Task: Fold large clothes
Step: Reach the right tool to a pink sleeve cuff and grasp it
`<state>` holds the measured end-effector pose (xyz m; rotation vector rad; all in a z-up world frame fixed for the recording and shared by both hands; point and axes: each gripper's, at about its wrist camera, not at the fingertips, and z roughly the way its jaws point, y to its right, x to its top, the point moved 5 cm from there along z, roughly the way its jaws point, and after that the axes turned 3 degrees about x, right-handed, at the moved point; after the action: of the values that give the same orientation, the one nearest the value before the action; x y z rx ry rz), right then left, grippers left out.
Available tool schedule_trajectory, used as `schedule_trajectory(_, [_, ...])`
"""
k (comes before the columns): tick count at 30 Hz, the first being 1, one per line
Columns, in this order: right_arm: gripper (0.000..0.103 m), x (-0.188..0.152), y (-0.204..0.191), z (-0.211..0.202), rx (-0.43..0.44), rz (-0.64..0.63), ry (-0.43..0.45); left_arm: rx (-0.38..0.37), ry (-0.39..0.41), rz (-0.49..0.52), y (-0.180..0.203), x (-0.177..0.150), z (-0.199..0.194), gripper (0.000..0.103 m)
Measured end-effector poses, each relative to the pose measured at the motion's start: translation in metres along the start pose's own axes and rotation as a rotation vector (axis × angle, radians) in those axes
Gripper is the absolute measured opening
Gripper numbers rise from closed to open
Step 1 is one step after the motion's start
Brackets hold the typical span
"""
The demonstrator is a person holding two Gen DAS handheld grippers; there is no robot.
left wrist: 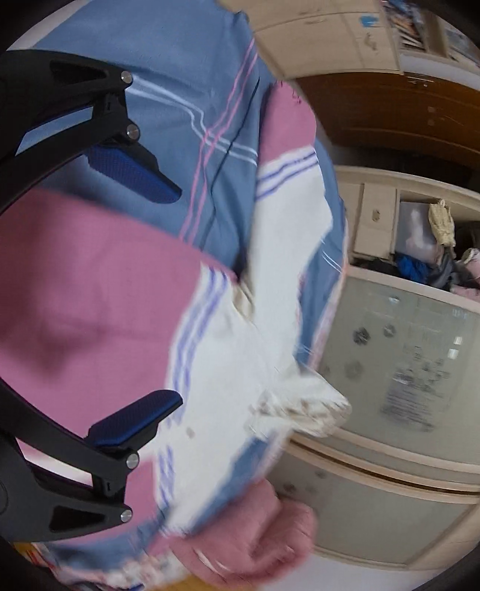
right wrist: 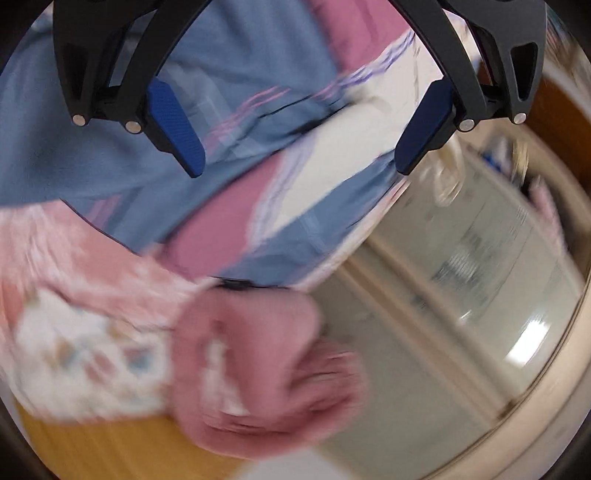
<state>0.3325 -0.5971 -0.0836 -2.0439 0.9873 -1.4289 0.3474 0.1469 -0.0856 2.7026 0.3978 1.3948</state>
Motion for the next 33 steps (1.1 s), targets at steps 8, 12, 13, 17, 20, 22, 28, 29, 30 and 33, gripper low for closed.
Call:
schedule_trajectory(8, [0.102,0.03,0.048,0.069,0.035,0.104,-0.029,0.0,0.097,0.108,0.024,0.017,0.017,0.101])
schedule_trajectory(12, [0.097,0.027,0.051,0.105,-0.009,0.055,-0.062,-0.063,0.083,0.123,0.046,0.016,0.026,0.101])
schedule_trajectory(13, [0.096,0.029,0.053,0.111,-0.019,0.053,-0.055,-0.077,0.075,0.117,0.05,0.015,0.028,0.101])
schedule_trajectory(17, [0.091,0.035,0.067,0.133,-0.029,0.092,-0.071,-0.12,0.023,0.121,0.061,0.007,0.042,0.101])
schedule_trajectory(20, [0.088,0.027,0.084,0.146,-0.09,0.147,-0.126,-0.109,0.002,0.13,0.063,0.003,0.05,0.101])
schedule_trajectory(22, [0.085,0.022,0.094,0.152,-0.113,0.182,-0.145,-0.109,-0.01,0.119,0.062,0.003,0.055,0.101])
schedule_trajectory(28, [0.076,0.017,0.092,0.168,-0.12,0.168,-0.144,-0.104,-0.065,0.05,0.057,0.004,0.072,0.101])
schedule_trajectory(29, [0.068,0.016,0.09,0.171,-0.107,0.17,-0.143,-0.104,-0.067,0.043,0.056,0.005,0.073,0.101])
schedule_trajectory(30, [0.063,0.015,0.086,0.174,-0.094,0.166,-0.14,-0.109,-0.065,0.04,0.056,0.005,0.073,0.101])
schedule_trajectory(33, [0.032,0.009,0.082,0.186,-0.1,0.153,-0.151,-0.118,-0.056,0.05,0.057,0.006,0.073,0.101])
